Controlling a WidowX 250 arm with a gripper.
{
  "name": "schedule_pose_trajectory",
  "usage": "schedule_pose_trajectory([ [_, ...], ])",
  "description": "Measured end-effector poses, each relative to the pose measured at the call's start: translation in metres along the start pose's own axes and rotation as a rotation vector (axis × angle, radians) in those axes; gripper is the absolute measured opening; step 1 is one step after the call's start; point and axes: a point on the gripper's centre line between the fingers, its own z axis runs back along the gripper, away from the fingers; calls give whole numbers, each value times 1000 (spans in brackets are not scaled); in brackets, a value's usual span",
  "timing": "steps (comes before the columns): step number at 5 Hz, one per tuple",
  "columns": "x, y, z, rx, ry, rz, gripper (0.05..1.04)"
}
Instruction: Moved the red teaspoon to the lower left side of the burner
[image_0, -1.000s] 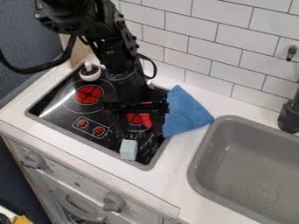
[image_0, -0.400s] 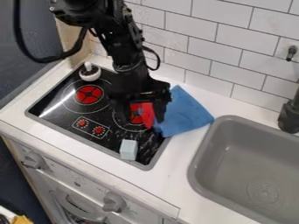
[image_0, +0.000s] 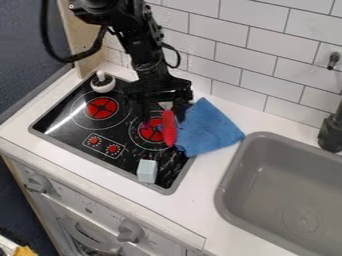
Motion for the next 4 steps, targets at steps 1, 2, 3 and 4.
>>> schedule_pose_trajectory([
  [1,13,6,-9,48,-23,4,1001],
  [2,19,12,-25,90,5,16,1001],
  [3,18,9,-35,116,31,-12,1001],
  [4,17,12,-42,131,37,-7,952],
])
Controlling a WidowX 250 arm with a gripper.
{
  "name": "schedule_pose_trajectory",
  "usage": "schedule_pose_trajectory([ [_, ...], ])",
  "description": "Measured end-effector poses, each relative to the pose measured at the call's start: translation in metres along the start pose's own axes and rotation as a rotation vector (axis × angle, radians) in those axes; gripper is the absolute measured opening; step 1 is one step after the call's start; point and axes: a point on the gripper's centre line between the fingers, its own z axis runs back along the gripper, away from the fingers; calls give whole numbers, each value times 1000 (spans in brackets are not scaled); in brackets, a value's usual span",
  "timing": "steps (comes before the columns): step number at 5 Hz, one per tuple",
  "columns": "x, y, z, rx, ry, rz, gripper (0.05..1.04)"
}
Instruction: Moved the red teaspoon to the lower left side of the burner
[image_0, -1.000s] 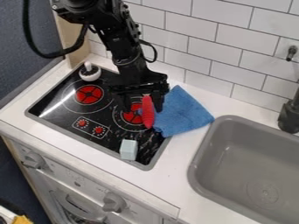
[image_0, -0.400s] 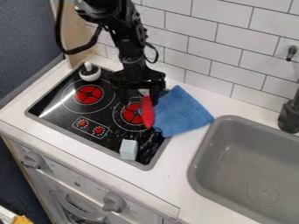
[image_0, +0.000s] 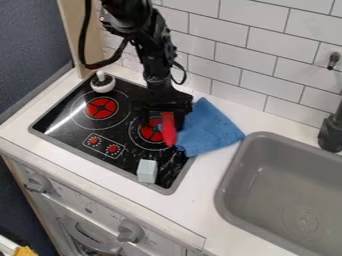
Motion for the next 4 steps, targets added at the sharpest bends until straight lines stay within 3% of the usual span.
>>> schedule_pose_trajectory([
  [2,-4,-3,-2,4,-7,1,417],
  [4,-12,6,11,-13,-18,37,395],
])
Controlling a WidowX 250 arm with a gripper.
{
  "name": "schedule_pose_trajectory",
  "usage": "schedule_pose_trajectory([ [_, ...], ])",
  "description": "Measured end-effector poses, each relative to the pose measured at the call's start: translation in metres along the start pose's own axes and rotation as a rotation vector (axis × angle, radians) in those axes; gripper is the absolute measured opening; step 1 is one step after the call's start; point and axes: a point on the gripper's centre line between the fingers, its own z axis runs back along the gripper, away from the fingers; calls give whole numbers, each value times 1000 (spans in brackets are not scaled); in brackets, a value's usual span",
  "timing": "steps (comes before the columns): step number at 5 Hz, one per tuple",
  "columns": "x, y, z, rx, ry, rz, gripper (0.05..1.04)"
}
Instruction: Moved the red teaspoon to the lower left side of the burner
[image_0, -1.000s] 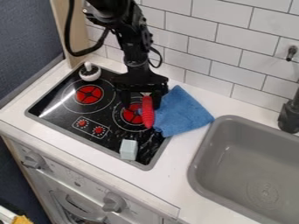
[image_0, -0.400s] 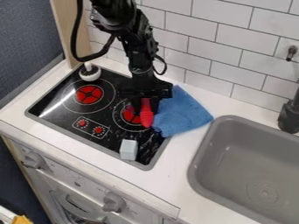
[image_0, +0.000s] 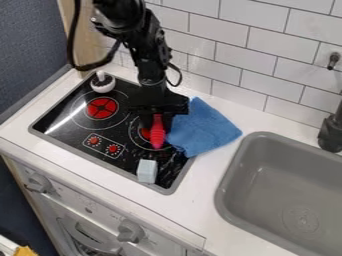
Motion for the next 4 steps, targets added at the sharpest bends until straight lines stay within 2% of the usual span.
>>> schedule_pose_trajectory([
  [2,1,13,42,-33,-90,62,395],
  [3,-2,32,63,-8,-122,112,395],
  [4,-6,69,75,20,-128,202,395],
])
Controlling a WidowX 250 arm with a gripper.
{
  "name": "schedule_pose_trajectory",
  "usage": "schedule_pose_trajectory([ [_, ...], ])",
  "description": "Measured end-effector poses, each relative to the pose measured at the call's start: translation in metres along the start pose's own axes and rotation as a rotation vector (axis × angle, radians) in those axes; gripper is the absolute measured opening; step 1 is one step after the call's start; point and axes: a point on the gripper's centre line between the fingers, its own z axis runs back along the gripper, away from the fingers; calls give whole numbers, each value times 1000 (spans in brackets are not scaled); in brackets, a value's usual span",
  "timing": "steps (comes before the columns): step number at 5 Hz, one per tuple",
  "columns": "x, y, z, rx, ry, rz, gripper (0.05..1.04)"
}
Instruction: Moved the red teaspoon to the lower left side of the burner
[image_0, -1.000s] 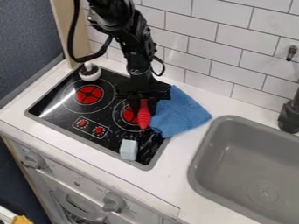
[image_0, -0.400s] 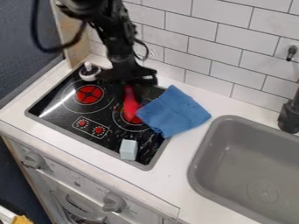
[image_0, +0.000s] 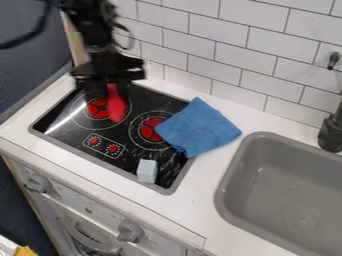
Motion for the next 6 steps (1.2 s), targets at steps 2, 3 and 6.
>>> schedule_pose_trajectory([
  [2,-4,78,4,111,-22,304,394],
  [3,-13,103,-21,152,17,393,394],
  [6,-3,115,-72,206,72,417,394],
])
